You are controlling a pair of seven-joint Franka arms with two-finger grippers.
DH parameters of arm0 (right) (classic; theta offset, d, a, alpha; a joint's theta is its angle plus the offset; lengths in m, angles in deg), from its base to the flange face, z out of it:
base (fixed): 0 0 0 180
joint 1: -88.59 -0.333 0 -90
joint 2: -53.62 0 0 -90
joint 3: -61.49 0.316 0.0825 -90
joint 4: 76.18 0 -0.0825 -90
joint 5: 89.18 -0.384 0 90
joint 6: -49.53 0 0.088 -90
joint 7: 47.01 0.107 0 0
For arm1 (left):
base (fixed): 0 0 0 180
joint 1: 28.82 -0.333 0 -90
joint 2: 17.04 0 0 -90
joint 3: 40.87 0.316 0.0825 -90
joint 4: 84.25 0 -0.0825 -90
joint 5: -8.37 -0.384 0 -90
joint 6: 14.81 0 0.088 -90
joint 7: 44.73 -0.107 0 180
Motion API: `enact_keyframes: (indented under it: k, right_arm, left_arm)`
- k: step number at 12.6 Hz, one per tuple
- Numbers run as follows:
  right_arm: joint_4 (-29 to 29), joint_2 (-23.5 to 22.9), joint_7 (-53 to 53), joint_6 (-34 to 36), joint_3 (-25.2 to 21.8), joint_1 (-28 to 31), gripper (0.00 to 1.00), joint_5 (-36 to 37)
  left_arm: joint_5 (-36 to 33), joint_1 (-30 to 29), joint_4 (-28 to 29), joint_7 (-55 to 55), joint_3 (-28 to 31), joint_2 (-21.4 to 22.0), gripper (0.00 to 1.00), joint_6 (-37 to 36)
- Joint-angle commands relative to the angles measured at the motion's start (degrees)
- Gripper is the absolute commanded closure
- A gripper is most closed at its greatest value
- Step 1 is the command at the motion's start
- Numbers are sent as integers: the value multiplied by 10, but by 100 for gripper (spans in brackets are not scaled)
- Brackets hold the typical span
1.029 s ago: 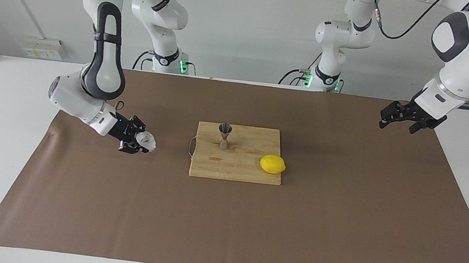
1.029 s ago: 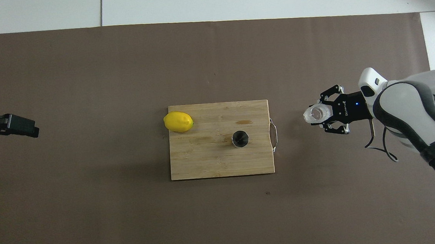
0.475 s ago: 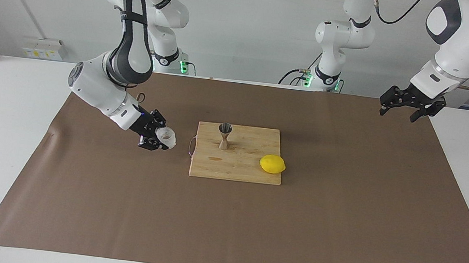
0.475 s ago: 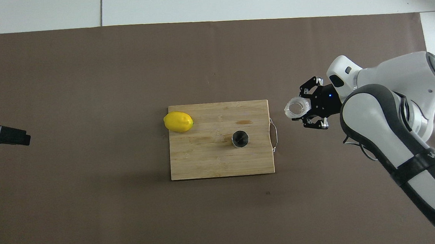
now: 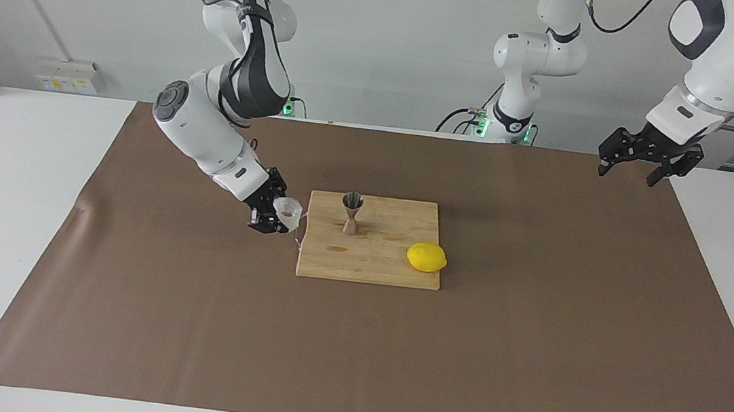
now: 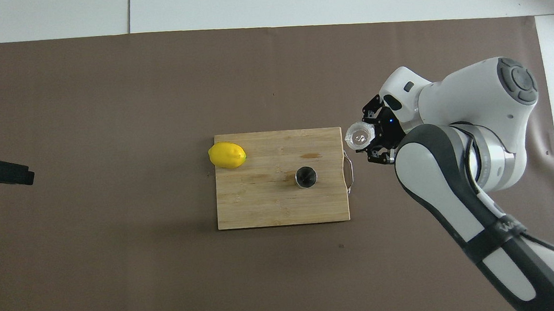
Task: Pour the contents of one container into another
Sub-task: 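Carry the white cup with the right gripper over the jigger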
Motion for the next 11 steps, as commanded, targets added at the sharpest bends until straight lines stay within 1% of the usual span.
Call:
enact_keyframes:
  k: [1,2,4,6,9,11]
  right_arm:
    - [-12,-6,48,-4,4,-22,100,50]
    - [-15,-6,65,-4,4,-36,100,67]
    - [-20,-11,109,-9,4,-58,100,117]
    - [-18,-13,120,-19,3,-82,100,145]
    - [-17,-12,139,-19,4,-97,100,189]
    - [-17,-11,157,-19,4,-106,100,211]
  left_arm:
    - [-10,-3,-9,4,-4,-2,0,-35]
    - [-8,-4,-6,1,-4,1,0,-40]
    - [-8,-5,-4,-1,-3,1,0,-29]
    - [-8,-5,-1,-2,-2,1,0,-30]
    - [-8,-3,3,1,-2,2,0,-25]
    - [-7,-4,23,4,-3,7,0,-1]
